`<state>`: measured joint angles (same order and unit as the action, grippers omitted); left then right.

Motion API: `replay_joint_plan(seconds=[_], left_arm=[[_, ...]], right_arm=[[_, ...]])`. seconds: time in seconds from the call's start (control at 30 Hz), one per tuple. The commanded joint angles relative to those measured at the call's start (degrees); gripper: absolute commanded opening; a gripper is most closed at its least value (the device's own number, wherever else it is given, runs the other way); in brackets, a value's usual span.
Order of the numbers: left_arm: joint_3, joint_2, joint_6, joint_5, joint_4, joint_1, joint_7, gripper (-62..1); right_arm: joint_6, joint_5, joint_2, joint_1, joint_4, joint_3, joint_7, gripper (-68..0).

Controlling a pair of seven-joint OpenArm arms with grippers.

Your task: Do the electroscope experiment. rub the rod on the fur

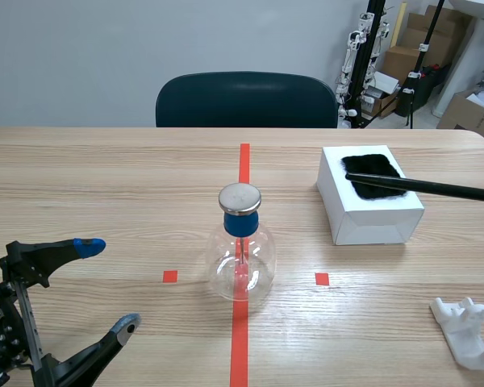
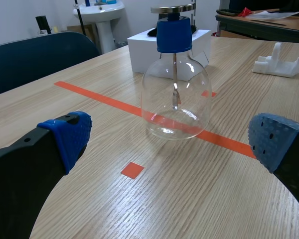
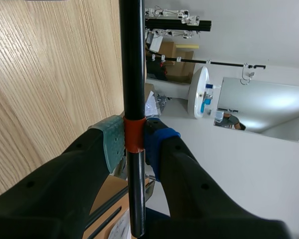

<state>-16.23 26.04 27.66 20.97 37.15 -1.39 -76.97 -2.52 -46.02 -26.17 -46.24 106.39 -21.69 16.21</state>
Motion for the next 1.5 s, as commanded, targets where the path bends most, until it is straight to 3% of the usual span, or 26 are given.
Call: replay_joint_plan(seconds=[0.0, 0.47, 0.6, 0.8, 1.07, 1.23, 1.47], left_arm=[[0.1, 0.3, 0.1, -0.8, 1.0, 0.4, -1.0, 1.4], [0.1, 0.4, 0.1, -0.8, 1.0, 0.4, -1.6, 1.4], [0.1, 0.4, 0.1, -0.8, 1.0, 0.4, -3.0, 1.4], [0.1, 0.7, 0.1, -0.8, 1.0, 0.4, -3.4, 1.4], [0.1, 0.7, 0.1, -0.8, 1.0, 0.4, -4.7, 1.4], [0.2, 0.8, 0.1, -0.8, 1.0, 0.4, -5.6, 1.4], [0.2, 0.8, 0.1, -0.8, 1.0, 0.4, -5.6, 1.4]], right_arm=[[0.9, 0.3, -0.3, 0.5, 0.7, -0.9, 0.0, -66.9], [0.9, 0.3, -0.3, 0.5, 0.7, -0.9, 0.0, -66.9], [2.1, 0.5, -0.4, 0.6, 0.7, -0.9, -0.1, -66.9], [2.5, 3.7, -3.4, 1.2, 0.2, -0.9, -2.1, -66.9], [2.6, 4.5, -6.0, 10.0, -6.3, 0.0, -4.8, -66.9], [2.7, 4.3, -9.0, 17.3, -12.0, 4.3, -8.3, -66.9], [10.6, 3.6, -14.2, 25.7, -19.2, 16.4, -13.2, -66.9]])
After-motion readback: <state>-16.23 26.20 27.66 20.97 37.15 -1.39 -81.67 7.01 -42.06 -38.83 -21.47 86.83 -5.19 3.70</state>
